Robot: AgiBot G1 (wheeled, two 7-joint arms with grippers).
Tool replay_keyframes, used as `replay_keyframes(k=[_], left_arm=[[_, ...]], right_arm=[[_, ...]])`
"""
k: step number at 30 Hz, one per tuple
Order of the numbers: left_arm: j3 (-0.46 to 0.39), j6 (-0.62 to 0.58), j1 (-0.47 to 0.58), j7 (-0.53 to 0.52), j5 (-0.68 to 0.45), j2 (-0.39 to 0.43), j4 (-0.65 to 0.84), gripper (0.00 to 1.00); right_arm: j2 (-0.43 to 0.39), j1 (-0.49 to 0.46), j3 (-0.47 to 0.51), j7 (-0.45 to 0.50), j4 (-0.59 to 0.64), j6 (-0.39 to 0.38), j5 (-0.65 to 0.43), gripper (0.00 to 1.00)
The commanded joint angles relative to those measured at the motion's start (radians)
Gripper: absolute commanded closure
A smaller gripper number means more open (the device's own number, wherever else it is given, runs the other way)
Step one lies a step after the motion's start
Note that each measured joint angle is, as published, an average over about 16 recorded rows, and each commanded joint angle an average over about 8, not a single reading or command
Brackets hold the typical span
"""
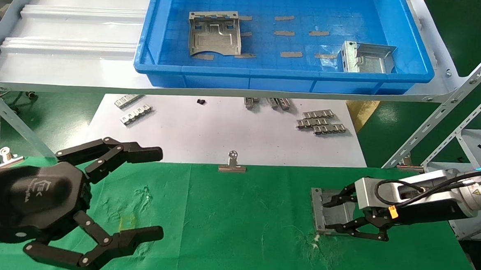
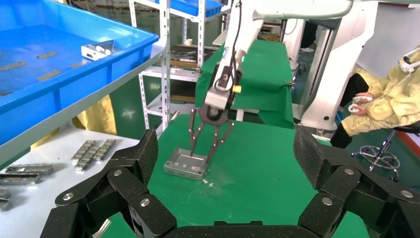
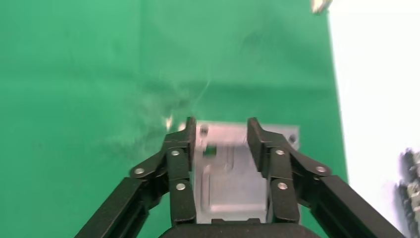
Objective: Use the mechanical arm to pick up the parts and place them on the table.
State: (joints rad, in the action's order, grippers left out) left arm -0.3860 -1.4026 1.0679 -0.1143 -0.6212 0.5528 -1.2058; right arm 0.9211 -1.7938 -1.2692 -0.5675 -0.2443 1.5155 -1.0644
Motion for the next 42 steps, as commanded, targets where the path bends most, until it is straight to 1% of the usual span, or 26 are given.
replay_keyframes(k=[1, 4, 8, 15, 18, 22, 42], left_arm=[[0.0, 0.0, 0.0, 0.0, 0.0, 0.0, 0.0, 0.0], [0.0, 0.0, 0.0, 0.0, 0.0, 0.0, 0.0, 0.0], [0.0, 0.0, 0.0, 0.0, 0.0, 0.0, 0.0, 0.0], [0.0, 0.0, 0.0, 0.0, 0.0, 0.0, 0.0, 0.0], [0.0, 0.0, 0.0, 0.0, 0.0, 0.0, 0.0, 0.0], [0.0, 0.0, 0.0, 0.0, 0.0, 0.0, 0.0, 0.0], [0.0, 0.0, 0.0, 0.0, 0.0, 0.0, 0.0, 0.0]], right_arm=[[-0.011, -0.003, 0.016, 0.003, 0.005, 0.029, 0.028, 0.0], [-0.028, 0.008, 0.043, 0.021, 0.018, 0.066, 0.08, 0.0], [-0.037, 0.015, 0.06, 0.031, 0.028, 0.083, 0.111, 0.0], [-0.032, 0.015, 0.052, 0.024, 0.018, 0.07, 0.093, 0.0], [-0.035, 0.025, 0.064, 0.034, 0.0, 0.065, 0.092, 0.0], [-0.049, 0.06, 0.112, 0.071, -0.052, 0.061, 0.105, 0.0], [-0.142, 0.296, 0.425, 0.315, -0.405, 0.032, 0.187, 0.0]])
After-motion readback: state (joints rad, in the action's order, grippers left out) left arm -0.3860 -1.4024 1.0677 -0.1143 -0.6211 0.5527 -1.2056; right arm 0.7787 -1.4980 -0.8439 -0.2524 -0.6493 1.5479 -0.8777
